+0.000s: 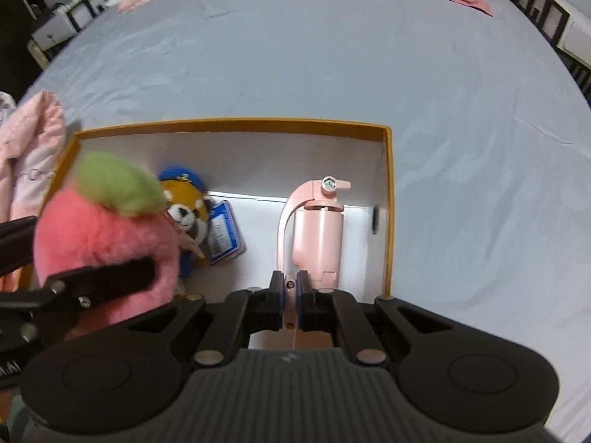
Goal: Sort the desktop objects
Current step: 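Lift both pink toys and carry them over the orange box, then lower both pink toys into the orange box and open both tools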
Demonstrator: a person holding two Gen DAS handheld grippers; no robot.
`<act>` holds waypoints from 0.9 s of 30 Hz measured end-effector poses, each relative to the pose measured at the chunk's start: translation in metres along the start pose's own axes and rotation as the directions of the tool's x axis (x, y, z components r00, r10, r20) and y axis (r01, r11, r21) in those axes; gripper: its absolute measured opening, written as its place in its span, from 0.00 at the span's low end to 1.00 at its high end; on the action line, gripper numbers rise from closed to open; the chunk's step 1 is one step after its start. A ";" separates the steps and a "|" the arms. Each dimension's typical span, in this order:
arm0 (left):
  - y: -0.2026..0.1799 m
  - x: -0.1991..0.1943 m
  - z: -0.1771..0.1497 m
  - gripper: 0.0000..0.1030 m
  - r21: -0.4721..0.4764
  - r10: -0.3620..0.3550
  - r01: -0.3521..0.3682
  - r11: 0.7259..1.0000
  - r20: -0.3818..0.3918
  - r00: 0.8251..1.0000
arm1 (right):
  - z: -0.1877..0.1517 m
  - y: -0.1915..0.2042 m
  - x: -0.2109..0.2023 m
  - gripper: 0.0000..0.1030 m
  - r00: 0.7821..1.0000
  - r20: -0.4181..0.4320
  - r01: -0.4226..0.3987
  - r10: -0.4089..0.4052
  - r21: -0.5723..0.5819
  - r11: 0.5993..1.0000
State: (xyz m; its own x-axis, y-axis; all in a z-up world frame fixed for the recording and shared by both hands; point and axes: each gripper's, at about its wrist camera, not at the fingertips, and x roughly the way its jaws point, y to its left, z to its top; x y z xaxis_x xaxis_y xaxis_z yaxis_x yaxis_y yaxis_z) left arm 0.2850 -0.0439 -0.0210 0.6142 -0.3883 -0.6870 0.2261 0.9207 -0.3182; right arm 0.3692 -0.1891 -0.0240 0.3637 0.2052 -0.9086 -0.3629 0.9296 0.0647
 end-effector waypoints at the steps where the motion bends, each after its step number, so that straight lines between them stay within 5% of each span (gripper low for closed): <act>1: 0.000 0.000 -0.001 0.51 -0.002 0.000 0.000 1.000 -0.002 1.000 | 0.000 0.005 0.002 0.06 1.000 -0.009 0.025 -0.025 -0.020 0.999; 16: 0.010 -0.007 0.000 0.51 -0.028 -0.011 0.011 1.000 0.009 1.000 | 0.004 0.035 0.022 0.08 0.975 -0.085 0.193 -0.206 -0.133 0.972; 22: 0.013 -0.009 0.001 0.51 -0.042 -0.008 0.008 0.999 0.009 1.000 | -0.007 0.053 0.022 0.16 0.942 -0.029 0.311 -0.334 -0.292 0.904; 27: 0.012 -0.008 0.002 0.51 -0.039 -0.008 0.009 0.999 0.003 1.000 | -0.008 0.059 0.022 0.17 0.939 -0.026 0.315 -0.344 -0.346 0.884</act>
State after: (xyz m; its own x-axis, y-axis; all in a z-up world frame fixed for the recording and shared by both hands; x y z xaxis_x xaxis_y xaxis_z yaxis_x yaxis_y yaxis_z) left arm 0.2839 -0.0298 -0.0180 0.6143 -0.3959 -0.6825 0.2018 0.9151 -0.3492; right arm 0.3489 -0.1320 -0.0433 0.4444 -0.1351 -0.8856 -0.5033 0.7802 -0.3715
